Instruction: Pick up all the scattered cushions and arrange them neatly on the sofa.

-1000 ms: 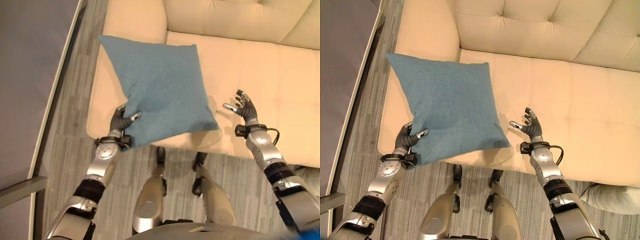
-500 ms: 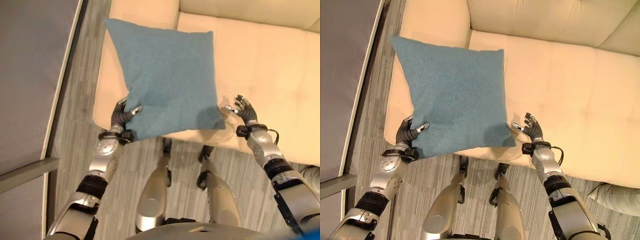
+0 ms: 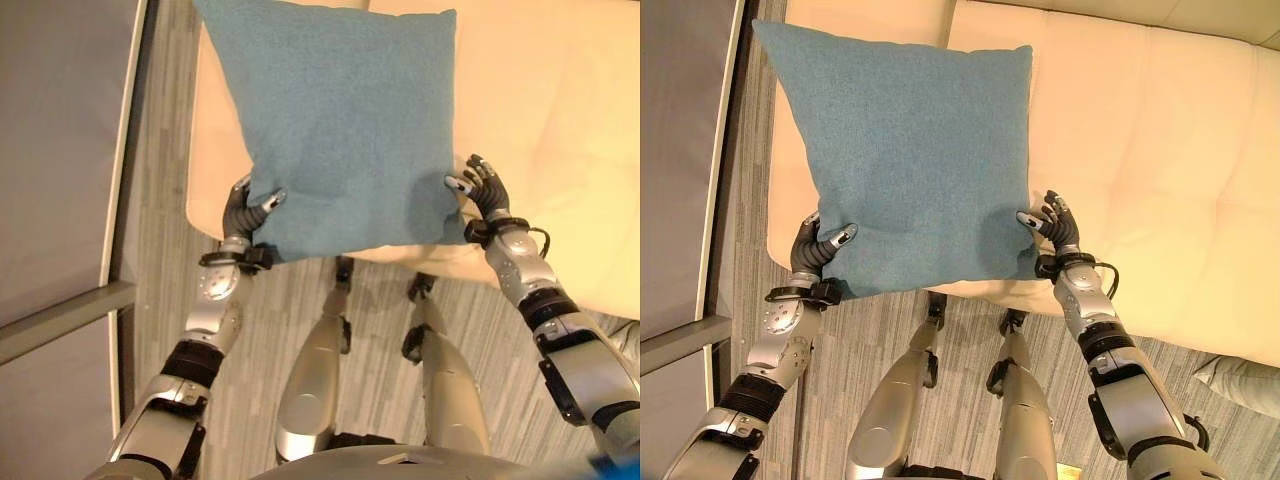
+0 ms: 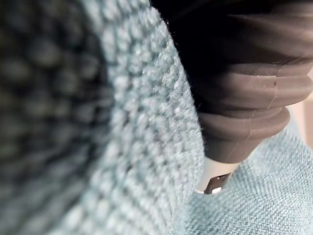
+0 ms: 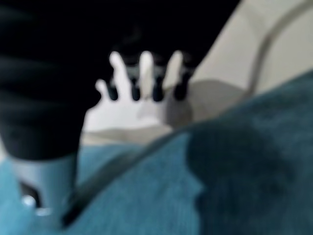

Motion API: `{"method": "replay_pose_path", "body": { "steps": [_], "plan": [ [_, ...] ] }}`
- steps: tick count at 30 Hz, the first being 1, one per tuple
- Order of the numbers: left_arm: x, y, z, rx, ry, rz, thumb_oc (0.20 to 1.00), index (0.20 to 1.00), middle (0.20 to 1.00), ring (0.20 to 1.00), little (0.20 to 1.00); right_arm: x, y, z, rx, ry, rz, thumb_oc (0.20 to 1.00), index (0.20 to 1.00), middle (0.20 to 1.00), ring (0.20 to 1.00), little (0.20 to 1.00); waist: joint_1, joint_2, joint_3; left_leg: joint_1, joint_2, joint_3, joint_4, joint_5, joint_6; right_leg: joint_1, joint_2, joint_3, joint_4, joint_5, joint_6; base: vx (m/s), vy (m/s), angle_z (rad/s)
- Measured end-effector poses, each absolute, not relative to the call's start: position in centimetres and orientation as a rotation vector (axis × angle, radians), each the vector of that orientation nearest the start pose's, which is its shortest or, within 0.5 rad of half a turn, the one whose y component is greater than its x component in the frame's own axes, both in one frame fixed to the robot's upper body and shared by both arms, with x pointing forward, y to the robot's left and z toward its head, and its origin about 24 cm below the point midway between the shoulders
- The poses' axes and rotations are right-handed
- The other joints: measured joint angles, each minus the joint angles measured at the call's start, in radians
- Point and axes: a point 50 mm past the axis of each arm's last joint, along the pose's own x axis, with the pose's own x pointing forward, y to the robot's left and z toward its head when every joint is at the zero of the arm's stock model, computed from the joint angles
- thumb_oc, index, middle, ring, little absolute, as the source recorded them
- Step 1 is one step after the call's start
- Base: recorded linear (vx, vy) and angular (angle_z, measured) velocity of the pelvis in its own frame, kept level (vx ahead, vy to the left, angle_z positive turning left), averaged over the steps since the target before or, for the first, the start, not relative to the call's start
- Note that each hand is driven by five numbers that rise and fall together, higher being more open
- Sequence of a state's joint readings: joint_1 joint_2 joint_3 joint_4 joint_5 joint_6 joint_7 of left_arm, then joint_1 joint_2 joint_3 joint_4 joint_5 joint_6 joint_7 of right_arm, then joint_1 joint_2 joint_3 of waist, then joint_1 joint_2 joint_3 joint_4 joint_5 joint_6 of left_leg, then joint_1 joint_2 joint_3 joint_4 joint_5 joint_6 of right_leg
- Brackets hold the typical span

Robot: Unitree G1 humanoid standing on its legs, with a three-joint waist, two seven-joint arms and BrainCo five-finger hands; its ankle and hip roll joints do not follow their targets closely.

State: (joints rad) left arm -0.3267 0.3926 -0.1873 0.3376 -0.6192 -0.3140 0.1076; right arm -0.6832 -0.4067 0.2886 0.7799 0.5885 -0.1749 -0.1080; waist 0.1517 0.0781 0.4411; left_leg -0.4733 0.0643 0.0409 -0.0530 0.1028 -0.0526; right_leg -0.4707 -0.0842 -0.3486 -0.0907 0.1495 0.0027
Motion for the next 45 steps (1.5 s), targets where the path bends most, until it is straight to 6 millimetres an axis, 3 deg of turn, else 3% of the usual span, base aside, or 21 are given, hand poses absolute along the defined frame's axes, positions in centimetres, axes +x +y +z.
{"method": "replay_pose_path", "body": {
  "steps": [5,13,14,24,34,40,45],
  "plan": [
    [31.4,18.9,8.5,-0.249,-0.225,0.054,0.200,0.200,0.200,0.200,0.200,37.4,-16.7,9.2,0.111,-0.027,-0.001,1.000,1.000,1.000,1.000,1.000,0.001,0.000,-0.001,0.000,0.001,-0.002,-0.002,0.008,-0.004,0.000,0.002,0.000,0.000,0.005,-0.005,0.00,0.000,0.00],
    [31.7,18.7,7.8,-0.273,-0.192,0.113,0.200,0.200,0.200,0.200,0.200,37.2,-15.3,8.9,0.092,-0.028,0.026,1.000,1.000,1.000,1.000,1.000,0.000,0.000,-0.003,0.026,0.003,-0.003,-0.001,0.018,-0.003,0.028,0.004,-0.002,0.000,0.014,-0.009,0.00,0.000,0.00],
    [31.7,18.8,7.6,-0.271,-0.186,0.117,0.200,0.200,0.200,0.200,0.200,37.1,-15.3,8.8,0.093,-0.025,0.025,0.200,0.200,0.200,0.200,0.200,0.000,0.000,-0.003,0.034,0.004,-0.003,-0.001,0.018,-0.003,0.035,0.004,-0.002,0.000,0.014,-0.009,0.00,0.000,0.00],
    [31.0,18.9,5.8,-0.307,-0.116,0.173,0.200,0.200,0.200,0.200,0.200,35.0,-14.3,5.8,0.147,0.044,0.060,0.200,0.200,0.200,0.200,0.200,-0.007,-0.004,-0.010,0.103,0.001,-0.008,0.000,0.021,-0.005,0.109,0.001,-0.010,0.000,0.015,-0.010,-0.03,0.030,0.02],
    [28.4,19.2,2.1,-0.295,0.030,0.200,0.200,0.200,0.200,0.200,0.200,31.4,-14.3,1.2,0.160,0.174,0.046,0.200,0.200,0.200,0.200,0.200,-0.038,-0.061,-0.048,0.231,-0.011,0.006,-0.011,0.015,0.000,0.223,-0.004,0.012,0.000,0.001,0.010,0.02,0.057,-0.04],
    [25.9,18.8,0.2,-0.293,0.117,0.185,0.200,0.200,0.200,0.200,0.200,28.2,-15.3,-1.1,0.202,0.229,-0.012,0.200,0.200,0.200,0.200,0.200,-0.069,-0.085,-0.064,0.359,-0.019,0.050,-0.016,-0.012,0.016,0.326,-0.012,0.057,0.000,-0.003,0.018,0.05,0.125,-0.20],
    [25.0,18.5,-0.7,-0.289,0.165,0.161,0.200,0.200,0.200,0.200,0.200,26.6,-16.2,-1.6,0.182,0.229,-0.043,0.200,0.200,0.200,0.200,0.200,-0.130,-0.116,-0.138,0.410,-0.041,0.102,-0.017,-0.038,0.034,0.346,-0.023,0.106,0.001,0.006,0.038,0.01,0.144,-0.30]
  ]
}}
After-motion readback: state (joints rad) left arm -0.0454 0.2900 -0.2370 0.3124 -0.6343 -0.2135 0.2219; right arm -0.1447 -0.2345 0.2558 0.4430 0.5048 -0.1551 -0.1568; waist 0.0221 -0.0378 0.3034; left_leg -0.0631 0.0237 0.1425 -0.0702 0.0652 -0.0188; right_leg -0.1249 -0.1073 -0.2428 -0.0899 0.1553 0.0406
